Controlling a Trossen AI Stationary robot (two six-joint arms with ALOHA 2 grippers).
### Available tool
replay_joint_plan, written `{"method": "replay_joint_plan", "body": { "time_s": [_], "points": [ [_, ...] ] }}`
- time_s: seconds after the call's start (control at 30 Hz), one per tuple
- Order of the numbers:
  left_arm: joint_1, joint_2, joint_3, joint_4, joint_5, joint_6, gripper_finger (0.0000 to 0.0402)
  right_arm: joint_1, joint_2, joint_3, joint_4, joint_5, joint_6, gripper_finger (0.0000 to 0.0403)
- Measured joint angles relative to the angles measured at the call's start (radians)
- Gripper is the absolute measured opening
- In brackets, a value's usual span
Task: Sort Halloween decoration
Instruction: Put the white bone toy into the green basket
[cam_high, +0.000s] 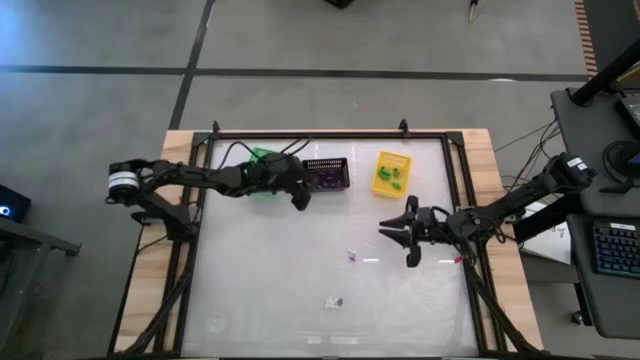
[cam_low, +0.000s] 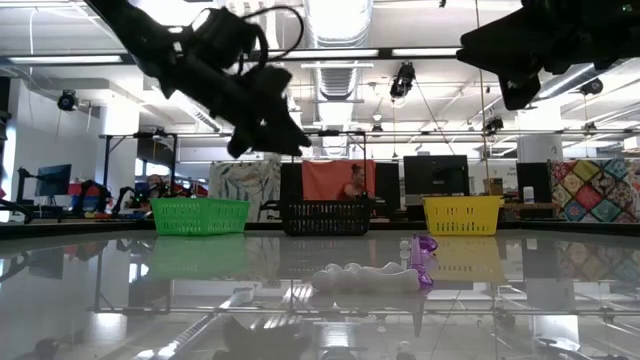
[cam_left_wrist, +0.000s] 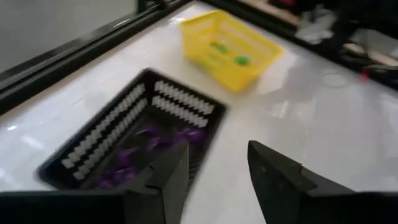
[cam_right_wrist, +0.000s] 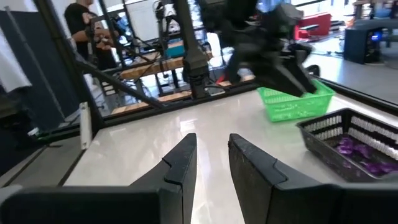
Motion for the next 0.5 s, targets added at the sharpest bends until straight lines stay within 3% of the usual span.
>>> {"method": "replay_joint_plan", "body": {
  "time_s": [0.27,0.5],
  "points": [
    [-0.136,-0.117,-0.001,-0.001,0.005,0.047,0.0132,-0.002,0.055,0.088,-0.118,0.045,0.021,0.0084],
    [-0.265,-0.255,-0.019,0.0,-0.027,0.077,0.0127,-0.002,0.172,0.291,-0.514,0.12,0.176,0.0072]
  ]
}}
